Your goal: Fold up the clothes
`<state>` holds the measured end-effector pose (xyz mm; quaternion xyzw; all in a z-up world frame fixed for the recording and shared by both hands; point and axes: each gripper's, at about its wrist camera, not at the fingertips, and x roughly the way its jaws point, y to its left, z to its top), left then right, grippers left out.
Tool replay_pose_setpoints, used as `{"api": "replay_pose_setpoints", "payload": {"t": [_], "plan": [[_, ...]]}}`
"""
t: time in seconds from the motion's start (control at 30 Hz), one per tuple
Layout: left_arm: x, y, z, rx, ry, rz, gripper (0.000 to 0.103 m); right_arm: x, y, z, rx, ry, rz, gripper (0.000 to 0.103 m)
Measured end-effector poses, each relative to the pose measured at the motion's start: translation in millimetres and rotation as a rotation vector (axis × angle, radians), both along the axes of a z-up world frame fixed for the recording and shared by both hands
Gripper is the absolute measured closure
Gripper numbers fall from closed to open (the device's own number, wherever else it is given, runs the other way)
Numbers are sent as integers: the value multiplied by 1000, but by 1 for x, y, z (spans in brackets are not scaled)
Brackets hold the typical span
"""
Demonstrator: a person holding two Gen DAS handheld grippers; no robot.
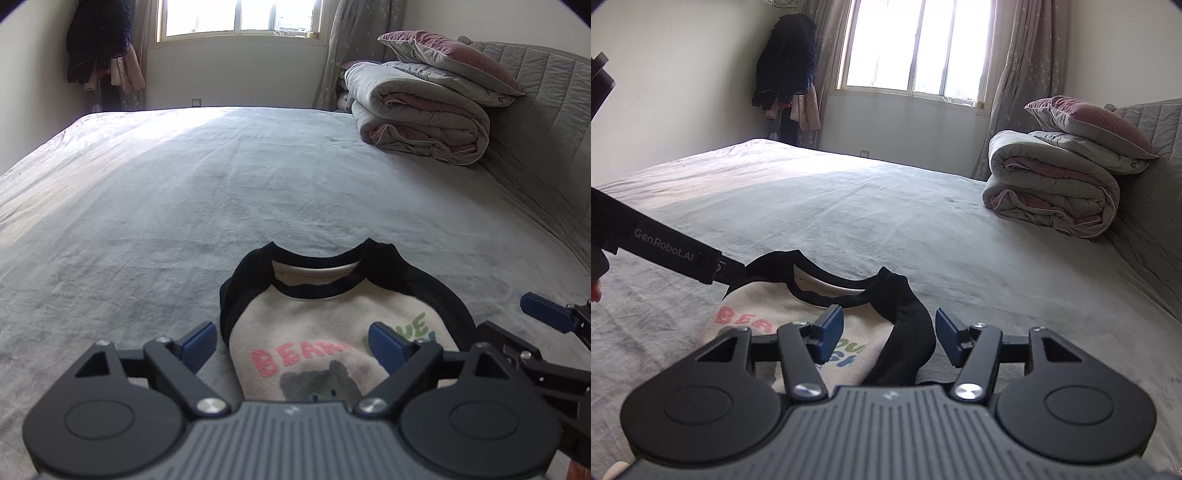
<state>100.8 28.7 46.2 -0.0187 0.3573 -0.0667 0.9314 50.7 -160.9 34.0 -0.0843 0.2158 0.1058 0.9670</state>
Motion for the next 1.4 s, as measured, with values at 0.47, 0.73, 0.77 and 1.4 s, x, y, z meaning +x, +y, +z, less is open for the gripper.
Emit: {"api": "replay_pose_setpoints", "payload": {"t": [0.47, 0.73, 0.77, 1.4], "plan": [[-82, -2, -11, -89, 97, -52, 12, -58, -20, 5, 84, 83, -23, 41], [-118, -24, -24, -161, 56, -152, 12, -70, -21, -23, 95, 119, -20, 41], [-121, -28, -27, -163, 46, -169, 12, -69, -22, -30, 96, 124, -21, 41], [-120, -62, -78, -41, 118, -320, 41, -18, -32, -80, 87, 170, -88, 45]]}}
